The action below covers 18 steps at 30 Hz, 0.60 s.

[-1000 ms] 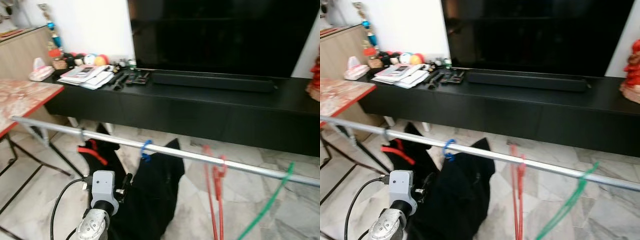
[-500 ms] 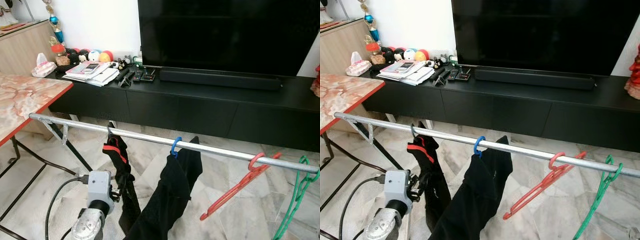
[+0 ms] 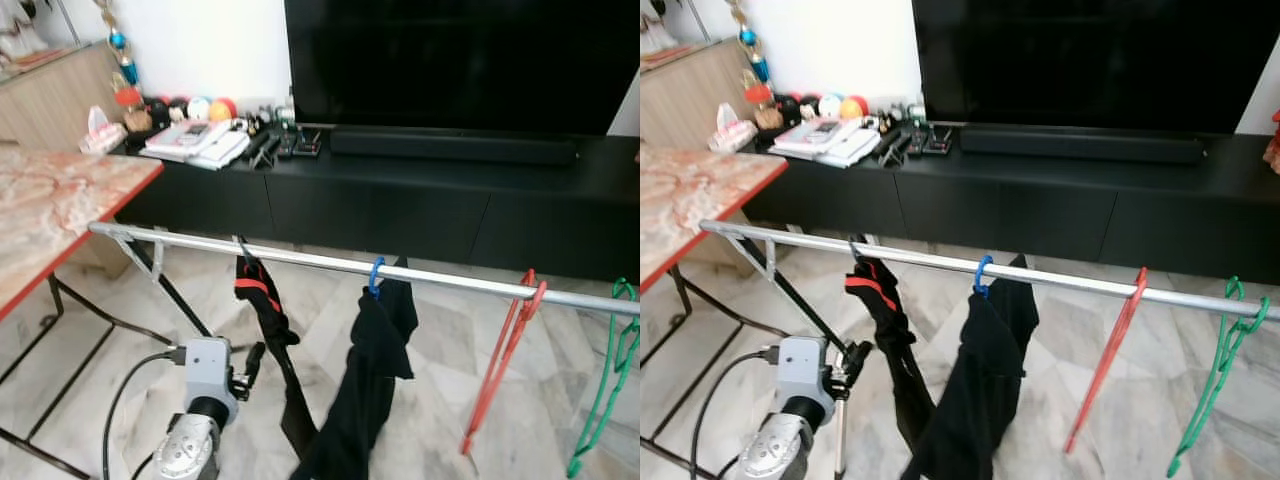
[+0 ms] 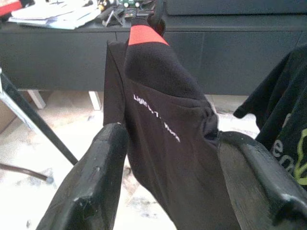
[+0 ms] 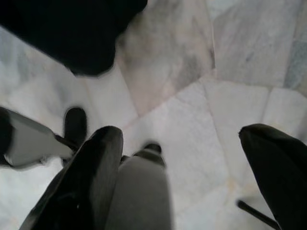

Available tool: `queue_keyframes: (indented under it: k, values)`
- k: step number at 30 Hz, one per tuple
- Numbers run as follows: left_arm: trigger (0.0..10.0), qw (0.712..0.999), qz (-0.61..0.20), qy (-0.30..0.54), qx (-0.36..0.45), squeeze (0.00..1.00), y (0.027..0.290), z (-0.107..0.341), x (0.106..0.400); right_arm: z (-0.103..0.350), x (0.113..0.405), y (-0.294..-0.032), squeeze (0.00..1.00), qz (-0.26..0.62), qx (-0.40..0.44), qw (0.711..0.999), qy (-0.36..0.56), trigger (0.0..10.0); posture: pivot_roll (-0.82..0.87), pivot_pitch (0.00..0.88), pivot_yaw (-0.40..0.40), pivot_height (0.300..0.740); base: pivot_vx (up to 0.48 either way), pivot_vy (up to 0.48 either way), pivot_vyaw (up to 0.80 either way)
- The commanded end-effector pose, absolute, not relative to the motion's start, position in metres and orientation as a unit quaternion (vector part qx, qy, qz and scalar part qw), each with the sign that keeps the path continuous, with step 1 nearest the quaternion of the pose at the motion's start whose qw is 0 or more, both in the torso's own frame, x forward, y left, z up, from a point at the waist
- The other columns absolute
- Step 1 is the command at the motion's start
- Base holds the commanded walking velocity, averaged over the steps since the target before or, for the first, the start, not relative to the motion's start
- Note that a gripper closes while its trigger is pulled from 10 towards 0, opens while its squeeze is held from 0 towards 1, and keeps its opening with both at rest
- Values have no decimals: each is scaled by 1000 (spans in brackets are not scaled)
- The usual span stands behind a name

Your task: Hang hanger

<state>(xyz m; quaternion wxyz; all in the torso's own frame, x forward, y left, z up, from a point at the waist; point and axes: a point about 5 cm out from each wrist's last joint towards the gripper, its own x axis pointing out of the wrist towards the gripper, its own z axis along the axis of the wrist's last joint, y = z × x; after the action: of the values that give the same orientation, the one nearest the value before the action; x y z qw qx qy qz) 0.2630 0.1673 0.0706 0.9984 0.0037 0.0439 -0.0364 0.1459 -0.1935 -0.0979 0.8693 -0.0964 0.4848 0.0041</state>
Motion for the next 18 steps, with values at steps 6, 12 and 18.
queue_keyframes:
  k: [6,12,18]
  values:
    - [10000,998,-47,45,-6,0,163,72,263,-100,138,-199,0,-3,-95,863,497,10000,-20,33,64,740,0,0,0]
    - [10000,998,-50,44,-6,0,162,72,264,-100,138,-198,0,-3,-93,863,497,10000,-20,35,64,740,222,0,0]
    - [10000,998,-51,44,-6,0,161,73,264,-100,138,-198,0,4,-97,862,497,10000,-19,35,64,740,291,0,0]
